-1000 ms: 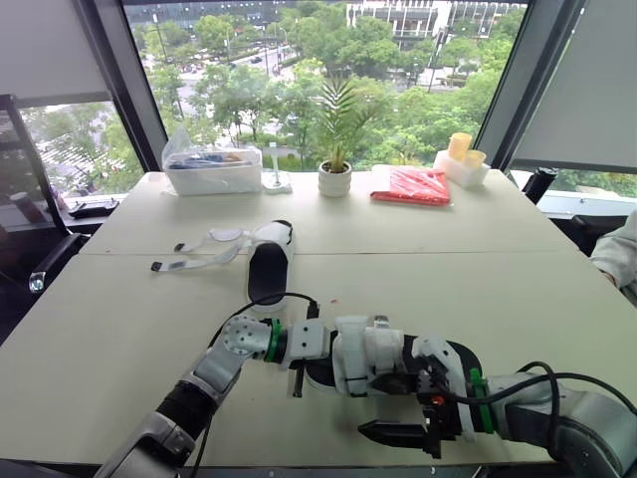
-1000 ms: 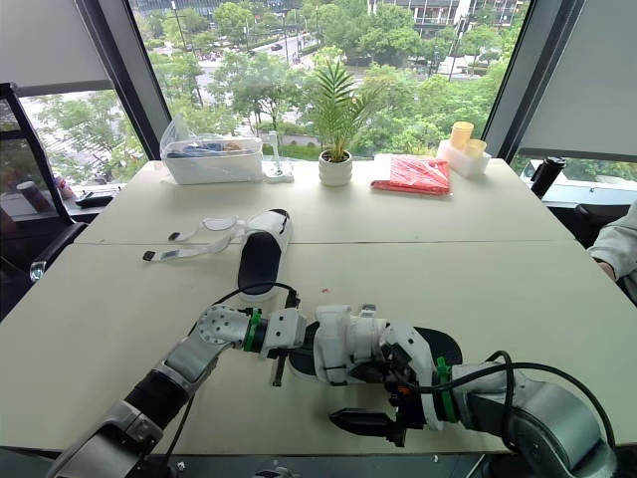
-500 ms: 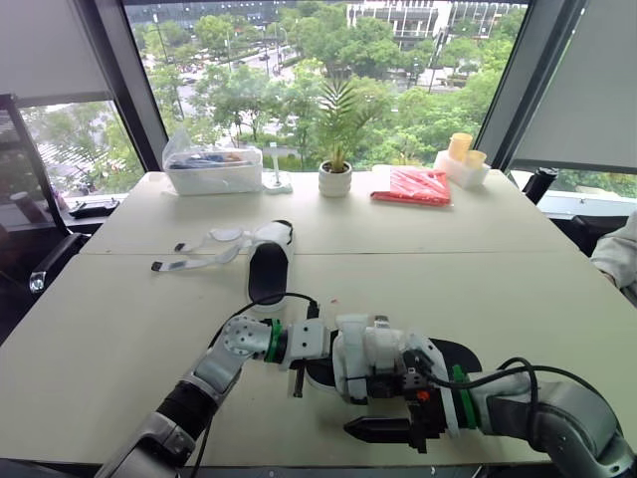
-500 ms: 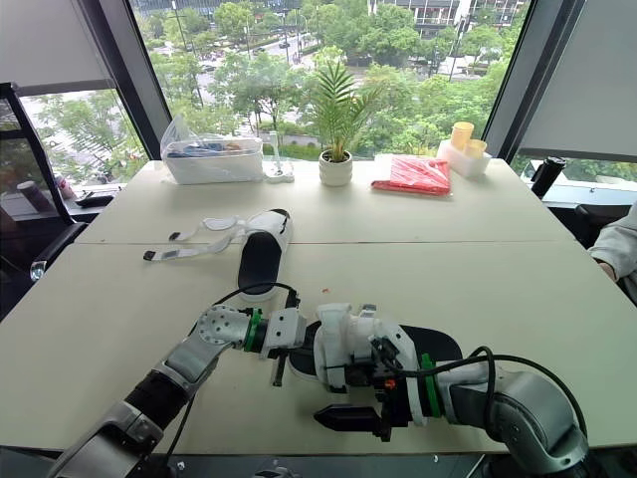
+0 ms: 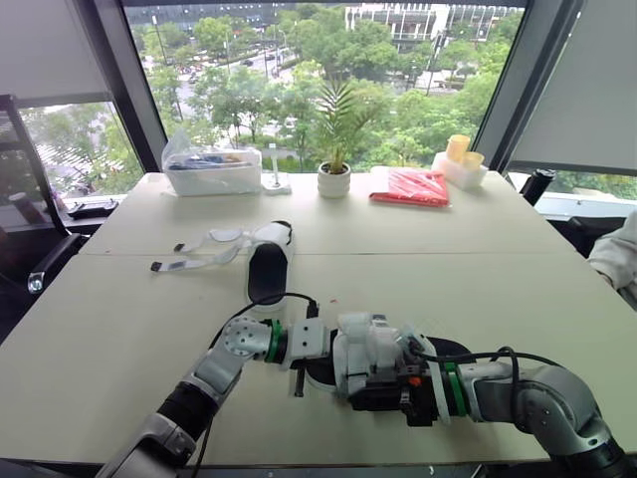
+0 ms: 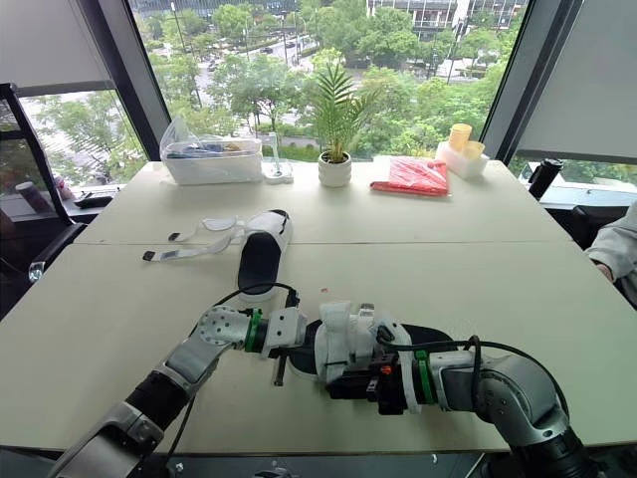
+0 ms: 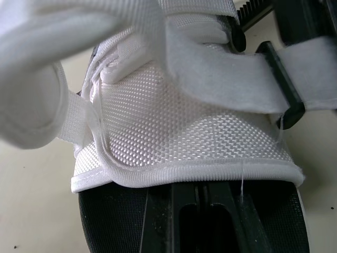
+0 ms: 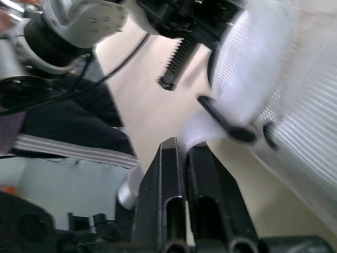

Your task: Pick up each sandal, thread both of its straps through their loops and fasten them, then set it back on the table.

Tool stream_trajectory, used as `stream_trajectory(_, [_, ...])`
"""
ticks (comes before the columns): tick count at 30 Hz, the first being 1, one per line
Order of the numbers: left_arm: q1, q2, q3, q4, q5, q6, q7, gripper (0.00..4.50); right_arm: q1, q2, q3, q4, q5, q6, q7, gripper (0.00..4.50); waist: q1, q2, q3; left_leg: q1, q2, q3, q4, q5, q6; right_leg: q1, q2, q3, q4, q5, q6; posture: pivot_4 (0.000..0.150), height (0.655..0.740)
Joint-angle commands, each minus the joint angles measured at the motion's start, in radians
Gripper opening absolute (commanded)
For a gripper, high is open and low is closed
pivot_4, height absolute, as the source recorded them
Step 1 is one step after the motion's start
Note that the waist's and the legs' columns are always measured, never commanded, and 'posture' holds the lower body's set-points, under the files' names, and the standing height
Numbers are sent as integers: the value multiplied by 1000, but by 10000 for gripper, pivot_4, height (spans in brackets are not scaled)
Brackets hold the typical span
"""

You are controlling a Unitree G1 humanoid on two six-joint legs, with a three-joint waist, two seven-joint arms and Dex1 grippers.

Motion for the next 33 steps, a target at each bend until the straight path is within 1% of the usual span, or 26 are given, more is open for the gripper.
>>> stream_trajectory(1, [62,24,-67,94,94,77,-6,0,18,-53,19,-28,9,53,12,545,1,0,0,0,0,0,0,0,0,0,0,0,0,0,0,1500,7400])
stream_trajectory(4, [68,31,-72,83,95,82,-20,0,59,-102,27,-47,76,124,61,545,2,0,0,-1,0,0,0,0,0,-1,0,0,0,-1,1,1500,7400])
stream_trajectory(7, [75,36,-72,76,98,85,-24,0,97,-122,26,-70,124,172,79,545,1,0,0,-1,0,0,0,1,2,-1,0,0,0,-2,3,1500,7400])
stream_trajectory(12, [87,41,-75,66,107,101,-15,0,177,-168,10,-176,216,228,87,545,1,0,0,-1,0,0,0,0,0,-1,0,0,0,-3,4,1500,7400])
stream_trajectory(16, [87,40,-88,72,127,105,1,0,185,-175,-50,-231,305,235,55,545,4,0,0,-2,0,0,0,-1,2,-1,-1,0,-1,-4,6,1500,7400])
stream_trajectory(19, [88,45,-110,79,153,88,9,0,153,-199,-104,-269,375,231,22,545,7,0,-1,-2,-2,0,0,-1,4,-1,-2,-1,-2,-4,6,1500,7400])
stream_trajectory(23, [79,50,-144,111,190,56,16,0,-44,-274,-199,-260,457,184,-5,545,8,1,1,-3,-2,2,1,-2,4,-1,-4,-1,-2,-4,6,1500,7400])
stream_trajectory(24, [79,49,-146,114,193,53,17,0,-64,-283,-200,-253,468,180,-13,545,11,0,1,-2,-2,2,2,-2,4,0,-4,-1,-2,-4,6,1500,7400])
stream_trajectory(27, [75,45,-168,137,210,41,16,0,-259,-298,-179,-161,445,172,1,545,13,0,0,-3,-1,2,1,-2,4,1,-5,-3,-2,-4,6,1500,7400])
stream_trajectory(29, [71,43,-178,149,217,32,20,0,-330,-298,-156,-128,415,163,18,545,20,1,0,-4,-1,3,1,-2,4,0,-6,-3,-2,-4,6,1500,7400])
stream_trajectory(31, [63,47,-196,171,238,2,28,0,-454,-258,-96,-26,328,129,28,545,21,1,0,-5,-1,3,1,-2,4,-1,-6,-3,-2,-4,6,1500,7400])
stream_trajectory(33, [59,48,-205,184,245,-14,31,0,-539,-217,-43,63,242,91,35,545,23,1,0,-6,-2,4,2,-2,5,-2,-6,-3,-2,-4,6,1500,7400])
